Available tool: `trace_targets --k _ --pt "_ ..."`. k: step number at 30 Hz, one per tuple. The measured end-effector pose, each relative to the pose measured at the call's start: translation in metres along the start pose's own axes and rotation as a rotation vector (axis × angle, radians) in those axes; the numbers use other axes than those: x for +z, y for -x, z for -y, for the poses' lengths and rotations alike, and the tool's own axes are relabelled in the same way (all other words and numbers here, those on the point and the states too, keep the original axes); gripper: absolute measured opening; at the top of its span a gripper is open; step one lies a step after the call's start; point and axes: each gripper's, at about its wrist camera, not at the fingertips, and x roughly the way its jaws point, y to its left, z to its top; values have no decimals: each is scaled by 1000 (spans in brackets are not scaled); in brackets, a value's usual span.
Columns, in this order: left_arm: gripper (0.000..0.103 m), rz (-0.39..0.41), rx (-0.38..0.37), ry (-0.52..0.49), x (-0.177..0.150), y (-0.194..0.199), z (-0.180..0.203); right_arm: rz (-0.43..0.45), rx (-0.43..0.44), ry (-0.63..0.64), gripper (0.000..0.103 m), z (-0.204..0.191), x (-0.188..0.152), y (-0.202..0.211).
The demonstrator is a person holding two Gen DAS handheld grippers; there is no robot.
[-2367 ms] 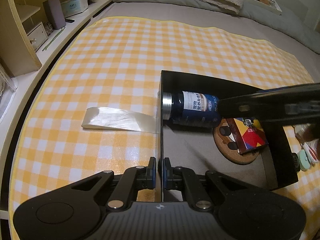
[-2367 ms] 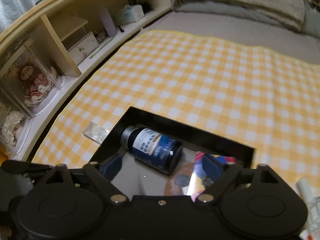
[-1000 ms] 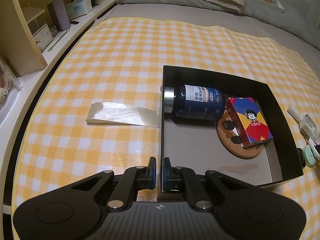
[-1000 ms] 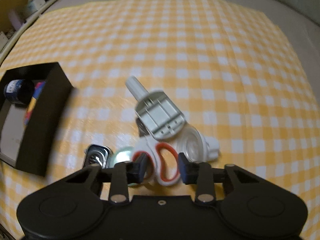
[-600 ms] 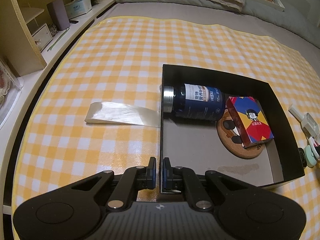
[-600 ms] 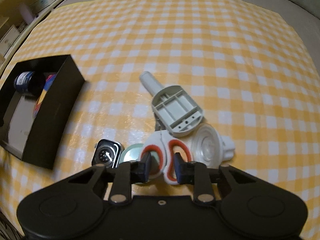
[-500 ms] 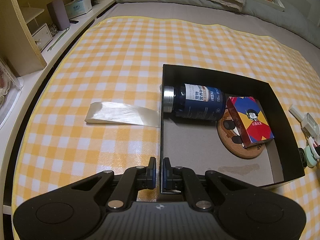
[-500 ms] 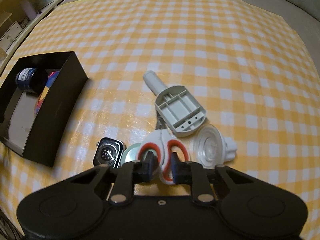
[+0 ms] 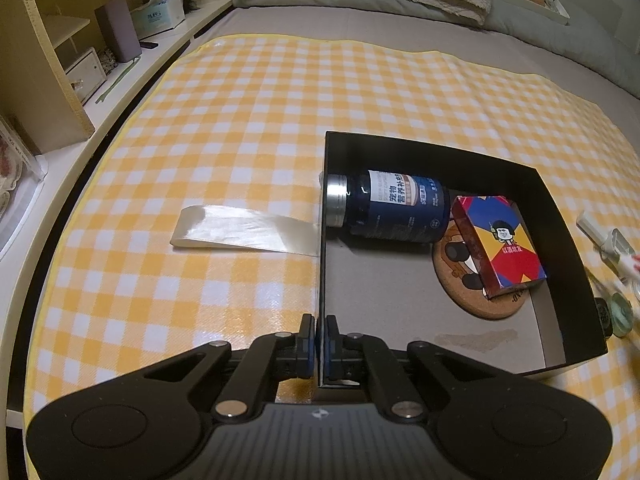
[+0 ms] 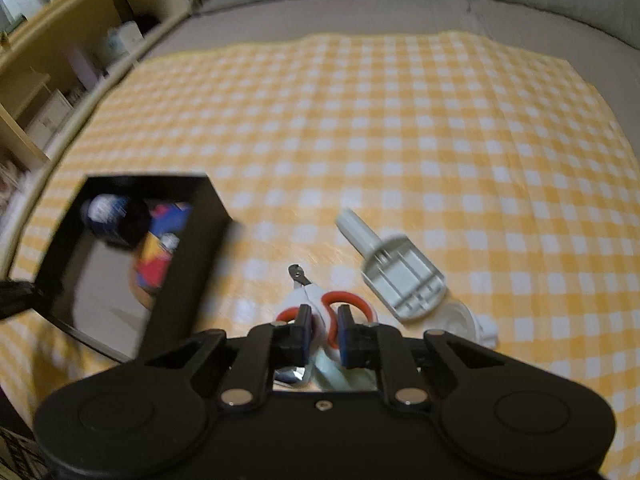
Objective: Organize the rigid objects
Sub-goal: 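Carry the scissors with the right gripper into the black box and release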
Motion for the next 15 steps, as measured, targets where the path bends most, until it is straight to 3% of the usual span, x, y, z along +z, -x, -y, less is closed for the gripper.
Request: trace_targets --k 7,15 --pt "4 3 3 0 0 0 0 107 76 23 14 -27 24 26" --pt "4 6 1 -3 -1 2 0 96 190 82 14 -78 29 24"
